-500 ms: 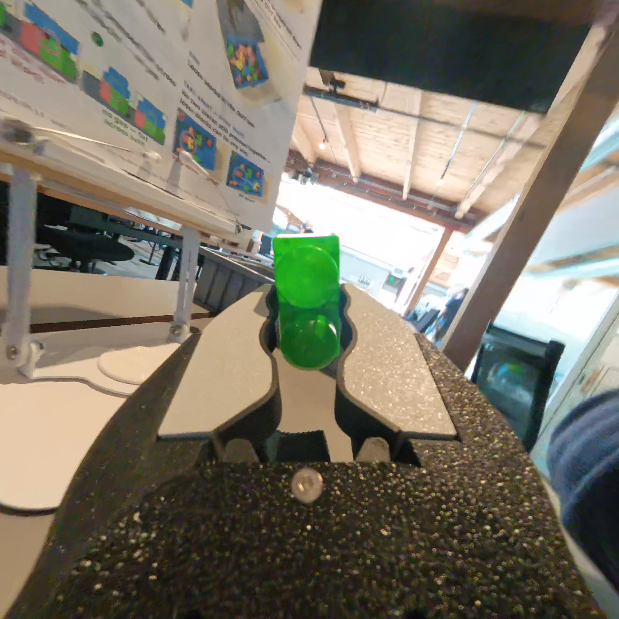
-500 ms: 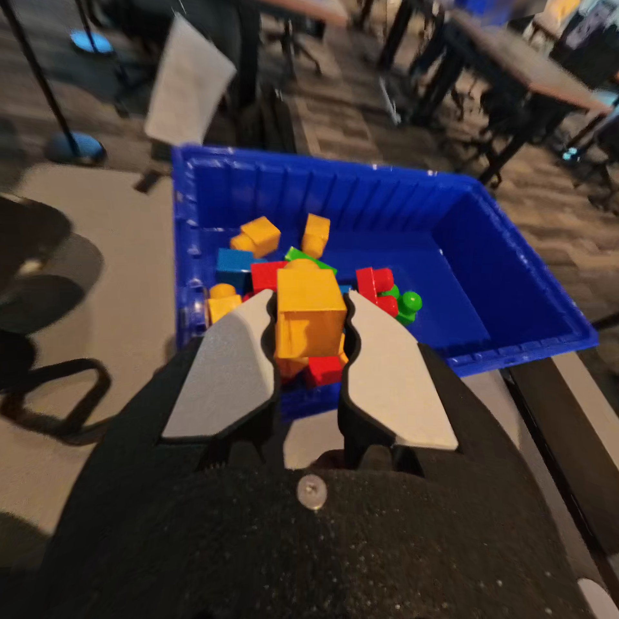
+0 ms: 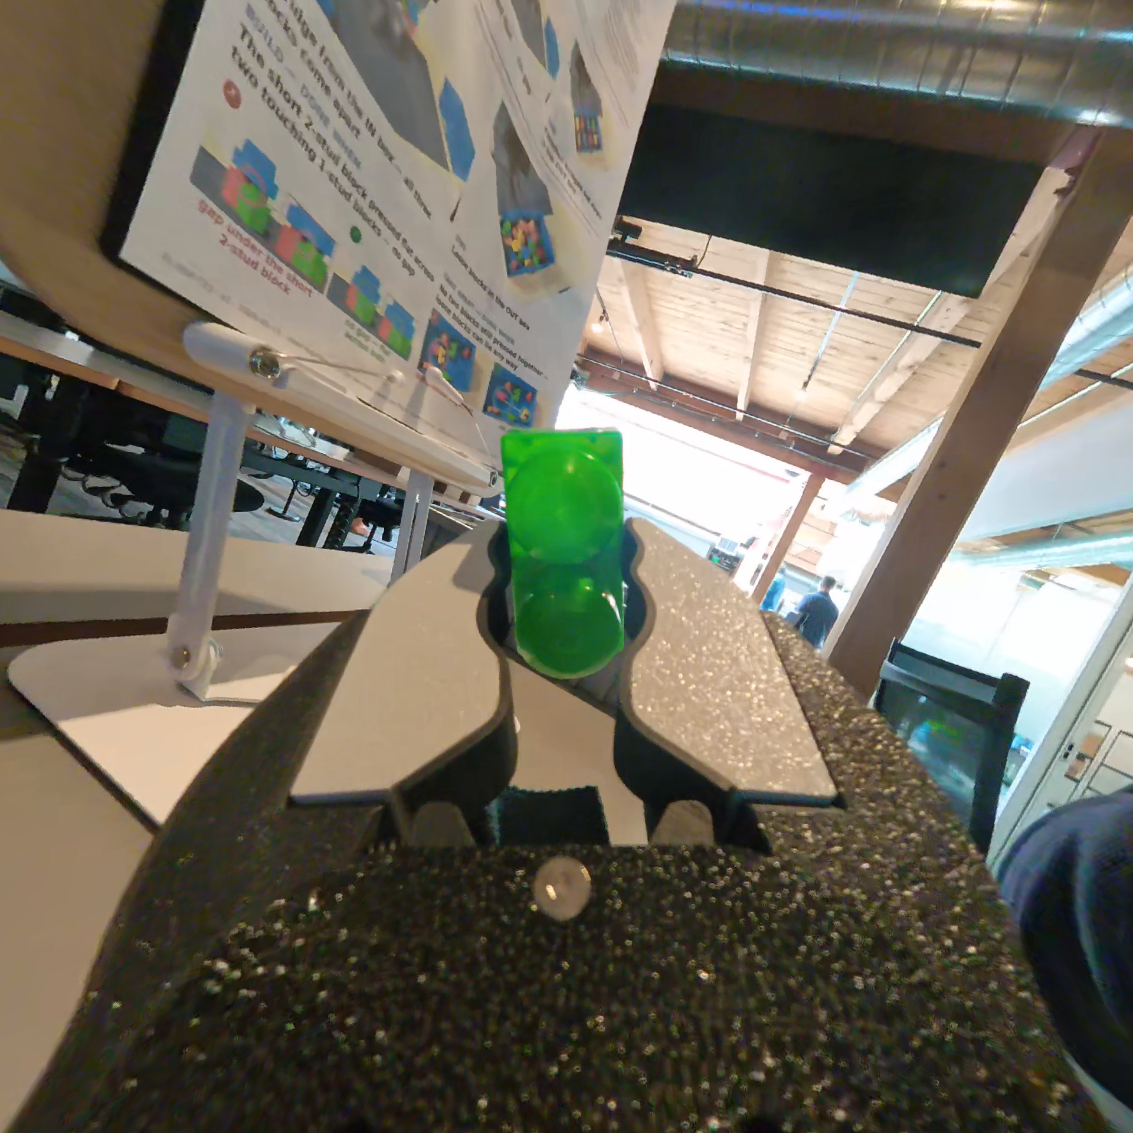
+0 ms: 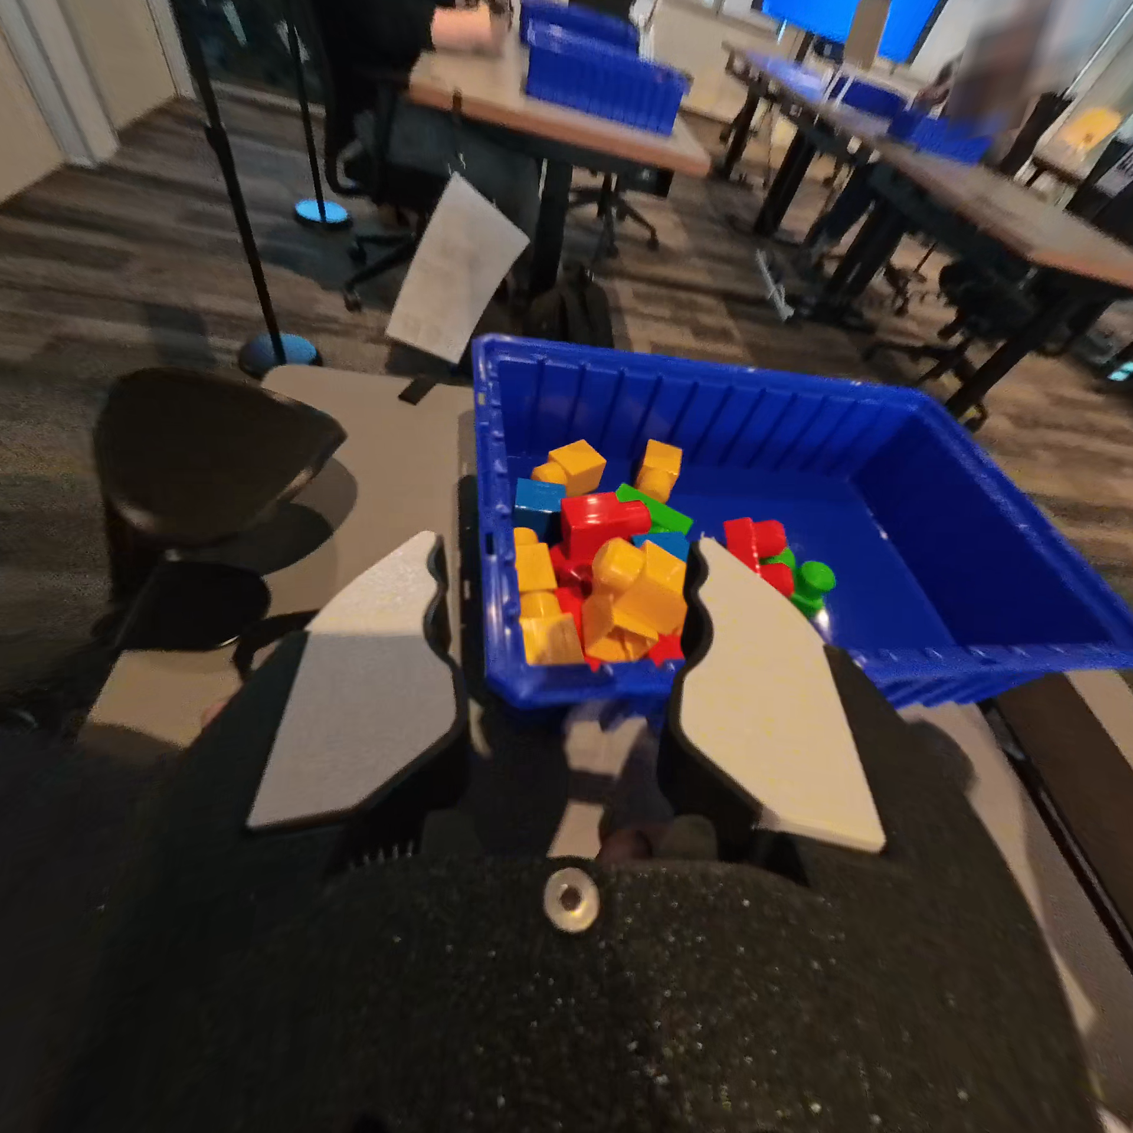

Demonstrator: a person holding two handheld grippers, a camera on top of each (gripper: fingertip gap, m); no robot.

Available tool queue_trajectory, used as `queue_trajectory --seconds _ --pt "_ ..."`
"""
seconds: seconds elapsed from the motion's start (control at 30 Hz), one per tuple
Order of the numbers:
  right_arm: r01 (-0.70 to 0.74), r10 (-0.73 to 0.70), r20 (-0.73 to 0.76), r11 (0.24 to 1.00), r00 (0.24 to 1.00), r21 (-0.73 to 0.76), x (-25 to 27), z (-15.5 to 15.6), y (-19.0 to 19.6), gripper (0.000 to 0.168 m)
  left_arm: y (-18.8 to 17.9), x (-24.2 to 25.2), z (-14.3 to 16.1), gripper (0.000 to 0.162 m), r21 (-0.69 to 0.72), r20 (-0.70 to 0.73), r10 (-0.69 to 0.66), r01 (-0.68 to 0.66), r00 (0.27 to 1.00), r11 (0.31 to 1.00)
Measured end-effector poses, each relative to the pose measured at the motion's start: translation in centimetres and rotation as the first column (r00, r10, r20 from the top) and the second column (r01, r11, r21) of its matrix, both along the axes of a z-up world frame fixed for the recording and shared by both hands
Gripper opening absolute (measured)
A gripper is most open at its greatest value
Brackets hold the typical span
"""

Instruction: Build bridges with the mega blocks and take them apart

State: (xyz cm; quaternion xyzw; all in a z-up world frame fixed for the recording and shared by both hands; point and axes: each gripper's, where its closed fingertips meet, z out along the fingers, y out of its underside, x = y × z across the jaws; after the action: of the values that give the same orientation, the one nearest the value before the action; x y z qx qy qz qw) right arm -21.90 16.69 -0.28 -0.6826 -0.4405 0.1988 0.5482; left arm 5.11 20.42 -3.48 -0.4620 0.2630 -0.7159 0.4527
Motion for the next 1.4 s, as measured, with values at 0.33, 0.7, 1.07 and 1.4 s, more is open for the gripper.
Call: queue_trajectory --seconds 0.33,0.7,1.07,1.4 --pt "0.322 -0.315 -0.123 0.946 0.941 0.041 22.5 3.7 -1.2 0.062 -0.6 -1.2 0.2 0.034 0.097 -0.009 -0.027 0.028 1.0 0.995" --pt "0.168 -0.213 -0.105 0.929 0.971 -0.329 27.8 -3.7 -1.0 0.073 -4.0 -1.4 0.5 0.034 0.172 0.005 -0.216 0.212 0.976 0.962" --pt "0.043 -0.056 -0.044 0.966 0.997 -0.254 26.1 -4.6 -2.1 0.037 -5.3 -1.1 0.4 0.034 0.112 -0.001 -0.333 0.331 0.943 0.937" --pt "0.106 -0.112 0.124 0.993 0.986 0.058 27.5 -3.2 -1.5 0.037 -3.4 -1.8 1.1 0.034 0.048 0.042 -0.244 0.242 0.969 0.969"
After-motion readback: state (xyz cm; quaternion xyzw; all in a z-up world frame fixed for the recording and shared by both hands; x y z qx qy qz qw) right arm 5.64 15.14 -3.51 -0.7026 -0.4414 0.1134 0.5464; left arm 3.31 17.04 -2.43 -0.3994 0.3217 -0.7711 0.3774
